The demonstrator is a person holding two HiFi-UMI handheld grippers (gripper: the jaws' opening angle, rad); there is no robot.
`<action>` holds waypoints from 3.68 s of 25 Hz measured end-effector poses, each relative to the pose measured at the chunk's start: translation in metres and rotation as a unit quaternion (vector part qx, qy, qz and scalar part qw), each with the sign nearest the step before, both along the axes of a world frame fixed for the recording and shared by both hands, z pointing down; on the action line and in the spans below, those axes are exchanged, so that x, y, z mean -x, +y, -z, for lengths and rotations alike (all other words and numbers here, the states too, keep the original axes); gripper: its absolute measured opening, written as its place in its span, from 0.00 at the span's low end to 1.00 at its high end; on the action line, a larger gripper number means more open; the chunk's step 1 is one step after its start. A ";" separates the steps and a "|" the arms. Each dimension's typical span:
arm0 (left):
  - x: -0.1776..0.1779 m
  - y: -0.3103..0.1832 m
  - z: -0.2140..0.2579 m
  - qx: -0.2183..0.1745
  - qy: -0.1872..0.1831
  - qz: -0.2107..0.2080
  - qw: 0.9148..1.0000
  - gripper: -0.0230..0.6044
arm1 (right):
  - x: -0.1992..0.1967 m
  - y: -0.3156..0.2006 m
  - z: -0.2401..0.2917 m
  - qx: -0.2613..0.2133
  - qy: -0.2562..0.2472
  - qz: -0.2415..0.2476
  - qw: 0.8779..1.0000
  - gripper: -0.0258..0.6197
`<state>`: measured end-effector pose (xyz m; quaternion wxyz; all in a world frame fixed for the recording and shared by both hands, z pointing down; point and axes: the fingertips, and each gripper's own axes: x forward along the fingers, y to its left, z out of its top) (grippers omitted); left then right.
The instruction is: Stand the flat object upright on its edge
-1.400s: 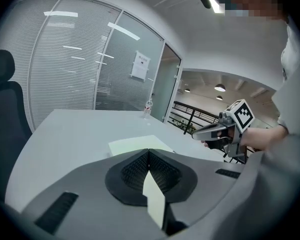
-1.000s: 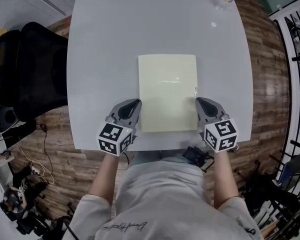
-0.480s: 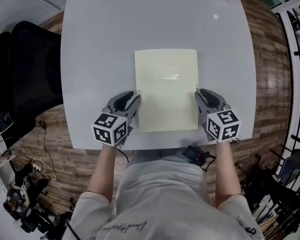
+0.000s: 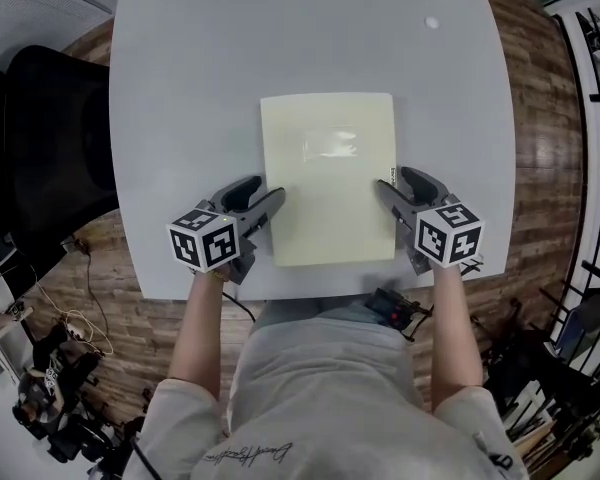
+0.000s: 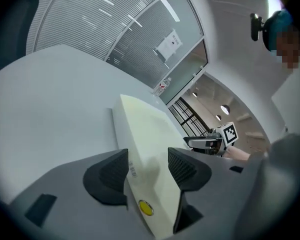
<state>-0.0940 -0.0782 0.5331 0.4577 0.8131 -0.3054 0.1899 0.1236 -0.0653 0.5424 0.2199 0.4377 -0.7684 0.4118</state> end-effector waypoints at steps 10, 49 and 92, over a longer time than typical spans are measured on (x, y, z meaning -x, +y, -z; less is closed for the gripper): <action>-0.003 -0.018 -0.006 0.047 0.066 0.021 0.997 0.48 | 0.004 -0.013 -0.004 0.027 -0.035 0.003 0.999 0.49; -0.009 -0.018 -0.017 0.090 0.049 -0.001 0.995 0.47 | 0.014 -0.021 -0.012 0.110 -0.070 0.019 0.991 0.49; -0.015 -0.035 0.048 -0.015 0.042 -0.007 0.999 0.45 | 0.009 -0.038 0.054 -0.001 -0.039 0.035 0.999 0.47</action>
